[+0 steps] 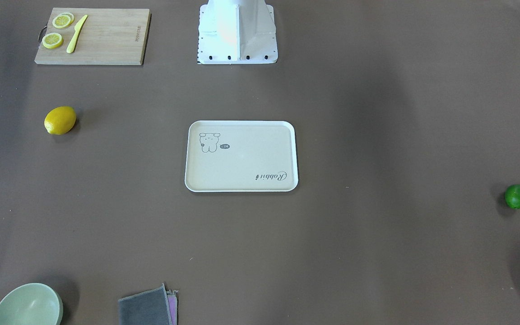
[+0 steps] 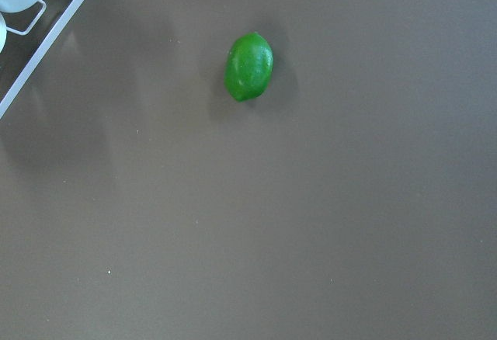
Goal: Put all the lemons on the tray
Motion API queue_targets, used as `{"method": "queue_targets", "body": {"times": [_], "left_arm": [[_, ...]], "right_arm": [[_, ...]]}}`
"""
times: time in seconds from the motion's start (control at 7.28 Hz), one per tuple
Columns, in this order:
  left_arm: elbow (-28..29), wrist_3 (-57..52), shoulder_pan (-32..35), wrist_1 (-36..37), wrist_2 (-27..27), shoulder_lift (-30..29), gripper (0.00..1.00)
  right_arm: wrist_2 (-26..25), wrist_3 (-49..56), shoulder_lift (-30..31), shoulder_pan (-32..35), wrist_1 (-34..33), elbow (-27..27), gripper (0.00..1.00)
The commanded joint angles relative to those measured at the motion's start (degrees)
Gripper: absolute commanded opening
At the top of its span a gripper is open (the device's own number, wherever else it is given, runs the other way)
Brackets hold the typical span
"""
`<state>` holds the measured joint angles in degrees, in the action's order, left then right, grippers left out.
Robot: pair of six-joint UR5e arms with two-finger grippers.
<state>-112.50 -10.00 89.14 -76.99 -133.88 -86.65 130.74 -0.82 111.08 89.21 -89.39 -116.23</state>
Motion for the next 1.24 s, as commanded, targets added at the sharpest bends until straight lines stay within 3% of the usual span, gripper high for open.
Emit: {"method": "queue_targets", "body": {"times": [0.0, 0.27, 0.41, 0.55, 0.96, 1.1], "left_arm": [[-0.96, 0.59, 0.07, -9.09, 0.20, -0.27, 0.99], [1.13, 0.69, -0.02, -20.07, 0.02, -1.14, 0.99], [5.58, 1.04, -0.02, -25.18, -0.15, -4.11, 0.99], [6.06, 4.43, -0.02, -26.19, -2.15, -4.66, 0.99], [14.21, 7.54, -0.37, -44.69, -4.46, -4.05, 0.99], [14.94, 8.24, -1.50, -46.05, -4.89, -3.97, 0.99]], "right_arm": [[-0.22, -0.06, -0.16, 0.00, 4.18, 0.12, 1.00], [-0.39, -0.93, -0.08, 0.00, 14.72, 1.00, 1.00], [-0.22, -1.03, -0.60, 0.00, 15.37, 1.09, 1.00], [0.13, -1.03, -2.86, -0.09, 15.38, 1.09, 1.00], [0.84, -1.11, -5.24, -2.44, 15.91, 1.09, 1.00], [0.66, -3.81, -6.13, -4.46, 15.91, 1.09, 1.00]]}}
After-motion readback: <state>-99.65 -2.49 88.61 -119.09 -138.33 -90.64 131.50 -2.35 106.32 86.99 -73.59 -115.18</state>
